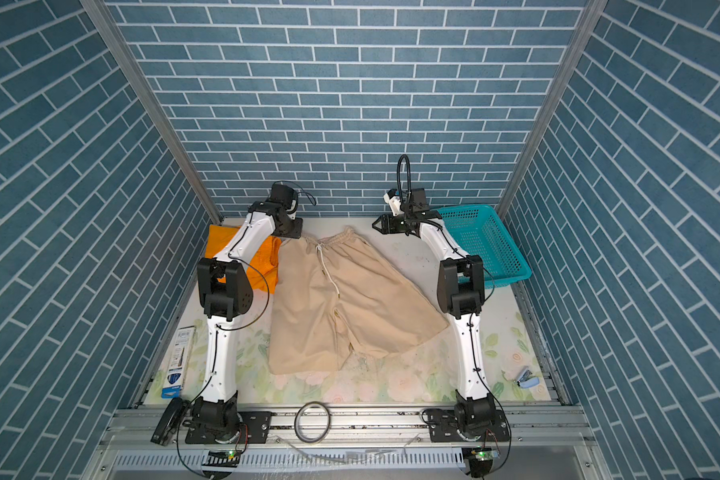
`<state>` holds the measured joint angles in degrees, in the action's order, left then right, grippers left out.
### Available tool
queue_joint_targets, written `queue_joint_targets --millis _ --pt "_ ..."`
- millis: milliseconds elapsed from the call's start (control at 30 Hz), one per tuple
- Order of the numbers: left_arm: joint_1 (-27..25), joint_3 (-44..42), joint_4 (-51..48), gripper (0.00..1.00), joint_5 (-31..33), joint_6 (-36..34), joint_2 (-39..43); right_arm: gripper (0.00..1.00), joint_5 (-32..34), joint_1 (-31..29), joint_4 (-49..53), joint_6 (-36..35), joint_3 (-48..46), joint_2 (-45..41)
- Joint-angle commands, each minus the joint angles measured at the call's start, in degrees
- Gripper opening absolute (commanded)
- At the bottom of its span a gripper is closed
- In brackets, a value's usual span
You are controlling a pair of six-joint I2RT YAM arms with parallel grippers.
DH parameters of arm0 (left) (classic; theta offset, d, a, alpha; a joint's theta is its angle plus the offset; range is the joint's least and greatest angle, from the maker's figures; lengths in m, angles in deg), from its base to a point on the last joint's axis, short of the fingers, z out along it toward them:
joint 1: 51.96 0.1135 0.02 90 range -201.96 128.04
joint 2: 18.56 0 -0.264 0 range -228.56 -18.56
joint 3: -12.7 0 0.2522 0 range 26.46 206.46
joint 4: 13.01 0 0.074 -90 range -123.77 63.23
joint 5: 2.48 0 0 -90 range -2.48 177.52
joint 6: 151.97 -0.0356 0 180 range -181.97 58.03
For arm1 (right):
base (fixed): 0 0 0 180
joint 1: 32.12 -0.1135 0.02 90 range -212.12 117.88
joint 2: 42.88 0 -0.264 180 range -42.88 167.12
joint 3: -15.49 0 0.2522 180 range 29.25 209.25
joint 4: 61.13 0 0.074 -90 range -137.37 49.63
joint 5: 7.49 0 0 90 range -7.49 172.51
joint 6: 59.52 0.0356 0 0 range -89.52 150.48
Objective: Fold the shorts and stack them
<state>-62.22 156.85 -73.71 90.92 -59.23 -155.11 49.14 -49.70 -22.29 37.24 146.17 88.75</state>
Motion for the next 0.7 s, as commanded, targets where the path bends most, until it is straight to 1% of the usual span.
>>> queue_joint_targets --millis 0,33,100,167,200,267,367,533,667 --pt "0.07 -1.70 -1.18 0.97 -0.92 0.89 3.32 0.61 6.43 -5.75 4.27 -4.17 -14.18 -16.66" --pt "0.07 -2.52 -1.39 1.00 -1.25 1.26 4.61 0.62 8.66 -7.76 4.54 -3.75 -19.70 -20.62" --pt "0.07 -4.98 -0.86 1.00 -2.28 1.89 7.71 0.63 12.47 -11.53 5.06 -1.47 -29.00 -26.78" --pt "0.07 -8.13 0.14 1.00 -3.65 2.50 11.57 0.63 14.86 -16.32 3.71 2.87 -38.12 -32.48" --pt "0.07 -9.61 0.56 1.00 -4.31 2.88 13.24 0.63 16.10 -18.53 2.81 4.69 -41.51 -34.48" --pt "0.07 -12.93 1.36 1.00 -5.84 3.69 17.42 0.63 20.75 -24.15 2.61 8.37 -46.89 -37.52" --pt "0.12 -18.56 3.20 1.00 -6.91 5.18 23.79 0.64 25.10 -30.64 3.91 13.00 -50.95 -38.51" --pt "0.48 -26.85 4.44 1.00 -5.88 5.96 33.72 0.65 30.76 -38.04 4.73 17.91 -54.43 -37.65" --pt "1.03 -32.01 4.55 1.00 -5.48 5.87 39.53 0.66 30.54 -41.36 2.07 19.38 -55.28 -34.25"
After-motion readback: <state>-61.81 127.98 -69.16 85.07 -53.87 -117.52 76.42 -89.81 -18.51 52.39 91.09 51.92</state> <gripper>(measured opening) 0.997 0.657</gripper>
